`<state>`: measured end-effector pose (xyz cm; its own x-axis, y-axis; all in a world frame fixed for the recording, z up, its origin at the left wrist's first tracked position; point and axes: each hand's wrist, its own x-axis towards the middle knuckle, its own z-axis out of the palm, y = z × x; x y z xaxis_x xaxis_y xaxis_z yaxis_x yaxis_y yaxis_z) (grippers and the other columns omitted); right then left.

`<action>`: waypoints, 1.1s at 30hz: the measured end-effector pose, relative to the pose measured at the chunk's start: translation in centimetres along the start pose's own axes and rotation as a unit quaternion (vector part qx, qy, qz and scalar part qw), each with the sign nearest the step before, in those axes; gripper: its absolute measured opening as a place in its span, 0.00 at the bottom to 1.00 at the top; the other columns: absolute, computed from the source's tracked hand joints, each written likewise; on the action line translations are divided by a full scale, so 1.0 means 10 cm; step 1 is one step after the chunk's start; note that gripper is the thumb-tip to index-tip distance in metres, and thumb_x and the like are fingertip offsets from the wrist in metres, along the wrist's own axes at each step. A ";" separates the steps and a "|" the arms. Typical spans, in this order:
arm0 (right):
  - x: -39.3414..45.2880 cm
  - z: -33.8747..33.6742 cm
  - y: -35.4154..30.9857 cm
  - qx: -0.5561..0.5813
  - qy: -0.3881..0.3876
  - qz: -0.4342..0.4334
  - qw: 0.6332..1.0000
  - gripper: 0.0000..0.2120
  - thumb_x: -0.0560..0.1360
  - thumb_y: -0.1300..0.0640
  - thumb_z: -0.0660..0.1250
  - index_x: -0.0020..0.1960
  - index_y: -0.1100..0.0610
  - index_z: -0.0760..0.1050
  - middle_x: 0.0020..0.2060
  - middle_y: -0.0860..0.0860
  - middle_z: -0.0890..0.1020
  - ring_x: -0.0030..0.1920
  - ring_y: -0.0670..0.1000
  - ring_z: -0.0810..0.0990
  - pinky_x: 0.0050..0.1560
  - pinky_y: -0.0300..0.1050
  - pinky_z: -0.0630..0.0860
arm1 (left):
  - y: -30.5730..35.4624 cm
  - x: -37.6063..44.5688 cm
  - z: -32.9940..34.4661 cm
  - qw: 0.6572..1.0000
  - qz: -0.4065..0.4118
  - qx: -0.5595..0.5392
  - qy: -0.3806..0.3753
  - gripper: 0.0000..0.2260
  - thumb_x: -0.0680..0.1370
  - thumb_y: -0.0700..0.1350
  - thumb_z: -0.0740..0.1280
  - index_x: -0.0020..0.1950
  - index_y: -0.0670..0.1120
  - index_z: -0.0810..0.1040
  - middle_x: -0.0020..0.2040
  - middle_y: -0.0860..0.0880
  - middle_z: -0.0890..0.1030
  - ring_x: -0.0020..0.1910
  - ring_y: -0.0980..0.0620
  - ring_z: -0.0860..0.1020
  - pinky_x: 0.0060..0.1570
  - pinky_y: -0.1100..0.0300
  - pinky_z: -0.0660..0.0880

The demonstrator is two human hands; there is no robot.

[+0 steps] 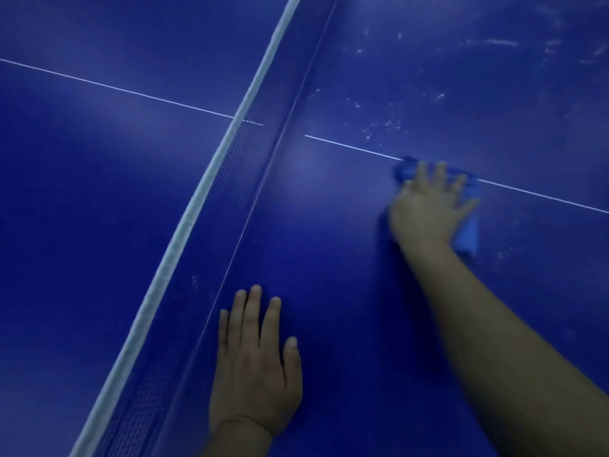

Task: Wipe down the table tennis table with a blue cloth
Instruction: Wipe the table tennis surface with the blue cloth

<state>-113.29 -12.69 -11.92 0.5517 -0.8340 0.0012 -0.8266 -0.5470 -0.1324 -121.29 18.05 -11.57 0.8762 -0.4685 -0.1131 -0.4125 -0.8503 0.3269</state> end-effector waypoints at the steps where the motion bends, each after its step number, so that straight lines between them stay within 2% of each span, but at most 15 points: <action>1: -0.10 0.05 -0.29 -0.005 0.004 -0.065 0.998 0.26 0.81 0.52 0.52 0.80 0.49 0.56 0.80 0.52 0.55 0.79 0.63 0.49 0.72 0.73 0.45 | -0.01 0.01 -0.01 1.000 -0.002 0.001 0.000 0.26 0.80 0.54 0.51 0.74 0.44 0.68 0.78 0.44 0.62 0.79 0.46 0.53 0.75 0.48 0.46; 4: -0.48 0.20 -1.10 0.002 -0.034 -0.304 0.952 0.27 0.80 0.51 0.54 0.79 0.47 0.58 0.79 0.50 0.58 0.79 0.60 0.50 0.73 0.70 0.44 | 0.01 0.01 -0.01 1.000 -0.010 0.001 0.002 0.27 0.80 0.55 0.50 0.75 0.44 0.67 0.79 0.44 0.61 0.79 0.48 0.52 0.76 0.52 0.42; 6: -0.41 0.18 -1.09 0.011 -0.058 -0.348 0.936 0.26 0.81 0.50 0.53 0.78 0.46 0.59 0.79 0.48 0.59 0.79 0.58 0.50 0.74 0.68 0.44 | 0.02 0.01 -0.02 1.000 -0.011 -0.008 0.004 0.28 0.80 0.56 0.49 0.75 0.44 0.67 0.79 0.45 0.60 0.79 0.48 0.51 0.77 0.54 0.39; 8: -0.10 0.13 -0.58 -0.019 -0.029 -0.268 0.963 0.26 0.81 0.50 0.53 0.78 0.45 0.59 0.79 0.48 0.59 0.79 0.58 0.52 0.74 0.69 0.46 | 0.03 0.01 -0.02 1.000 -0.009 -0.012 0.005 0.28 0.80 0.56 0.49 0.75 0.44 0.67 0.79 0.44 0.60 0.79 0.48 0.51 0.77 0.55 0.38; 10: 0.22 0.05 0.17 -0.022 0.009 -0.111 0.994 0.25 0.82 0.49 0.51 0.79 0.46 0.58 0.80 0.48 0.57 0.79 0.60 0.51 0.73 0.71 0.46 | 0.02 0.02 -0.01 1.000 -0.006 -0.012 0.007 0.28 0.80 0.56 0.49 0.75 0.43 0.67 0.79 0.44 0.60 0.80 0.47 0.51 0.77 0.53 0.39; 12: 0.38 -0.12 0.75 0.024 -0.010 0.066 0.998 0.26 0.82 0.45 0.47 0.80 0.46 0.55 0.80 0.48 0.54 0.80 0.60 0.47 0.74 0.72 0.43 | 0.02 0.00 0.00 1.000 -0.002 -0.014 0.009 0.28 0.80 0.56 0.49 0.75 0.43 0.68 0.78 0.43 0.61 0.79 0.46 0.52 0.78 0.49 0.42; 14: 0.36 -0.16 0.79 0.041 -0.015 0.138 0.989 0.26 0.83 0.44 0.45 0.80 0.46 0.54 0.81 0.49 0.52 0.80 0.61 0.45 0.73 0.72 0.42 | 0.01 0.00 0.01 1.000 -0.003 -0.015 0.010 0.28 0.80 0.56 0.49 0.74 0.42 0.68 0.78 0.42 0.61 0.79 0.45 0.52 0.78 0.45 0.47; 16: 0.16 -0.07 0.41 0.022 -0.004 0.044 0.999 0.26 0.83 0.45 0.47 0.80 0.47 0.55 0.80 0.50 0.53 0.79 0.62 0.47 0.73 0.73 0.43 | 0.00 0.01 0.01 1.000 -0.005 -0.013 0.011 0.29 0.80 0.56 0.49 0.74 0.42 0.68 0.78 0.42 0.61 0.79 0.45 0.53 0.77 0.43 0.48; 19: -0.36 0.15 -0.18 -0.002 -0.026 -0.242 0.970 0.25 0.82 0.46 0.49 0.79 0.46 0.57 0.80 0.48 0.56 0.79 0.60 0.50 0.73 0.71 0.43 | 0.01 0.02 0.02 1.000 -0.008 -0.007 0.007 0.30 0.79 0.57 0.47 0.75 0.43 0.68 0.79 0.43 0.61 0.79 0.46 0.52 0.78 0.45 0.46; 21: -0.33 0.12 -0.09 -0.009 -0.053 -0.294 0.954 0.25 0.82 0.46 0.50 0.79 0.44 0.58 0.79 0.46 0.57 0.79 0.58 0.51 0.73 0.70 0.44 | 0.01 0.01 0.01 1.000 -0.008 -0.010 0.008 0.30 0.79 0.58 0.47 0.75 0.43 0.67 0.79 0.43 0.60 0.79 0.46 0.51 0.78 0.46 0.45; 26: 0.49 -0.20 1.23 0.013 -0.010 0.070 0.997 0.25 0.83 0.45 0.47 0.80 0.45 0.54 0.81 0.47 0.52 0.80 0.59 0.46 0.73 0.73 0.44 | 0.03 0.02 -0.01 1.000 -0.007 -0.020 0.012 0.30 0.79 0.57 0.48 0.75 0.42 0.67 0.79 0.42 0.59 0.80 0.46 0.50 0.78 0.48 0.43; 28: 0.48 -0.25 1.26 0.031 -0.013 0.096 0.995 0.25 0.83 0.45 0.46 0.80 0.45 0.54 0.81 0.47 0.51 0.80 0.59 0.45 0.74 0.72 0.43 | 0.04 0.01 -0.01 1.000 -0.007 -0.023 0.011 0.30 0.79 0.57 0.48 0.75 0.42 0.66 0.79 0.42 0.59 0.80 0.46 0.50 0.78 0.48 0.43; 29: 0.35 -0.22 1.13 0.016 -0.012 0.038 0.999 0.25 0.83 0.46 0.48 0.80 0.45 0.55 0.80 0.47 0.53 0.80 0.59 0.47 0.74 0.72 0.44 | 0.04 0.01 -0.01 1.000 -0.006 -0.022 0.013 0.30 0.79 0.57 0.47 0.75 0.42 0.66 0.79 0.42 0.59 0.80 0.46 0.50 0.78 0.47 0.43; 31: -0.09 -0.15 0.90 0.007 -0.023 -0.191 0.981 0.24 0.82 0.47 0.51 0.78 0.45 0.61 0.79 0.48 0.59 0.79 0.59 0.53 0.73 0.73 0.50 | 0.05 0.01 -0.02 1.000 -0.004 -0.021 0.016 0.30 0.79 0.57 0.47 0.75 0.41 0.67 0.79 0.41 0.59 0.80 0.45 0.51 0.78 0.47 0.43; 33: -0.69 -0.10 0.93 -0.009 -0.065 -0.485 0.872 0.23 0.81 0.45 0.51 0.75 0.44 0.66 0.77 0.48 0.64 0.78 0.60 0.57 0.72 0.72 0.52 | 0.04 0.01 -0.01 1.000 -0.004 -0.024 0.018 0.30 0.79 0.57 0.48 0.75 0.41 0.67 0.79 0.42 0.59 0.80 0.46 0.50 0.78 0.48 0.42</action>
<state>-124.92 -12.07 -12.22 0.9993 0.0371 -0.0091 0.0358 -0.9927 -0.1155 -121.36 17.66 -11.34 0.8881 -0.4523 -0.0822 -0.3940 -0.8409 0.3710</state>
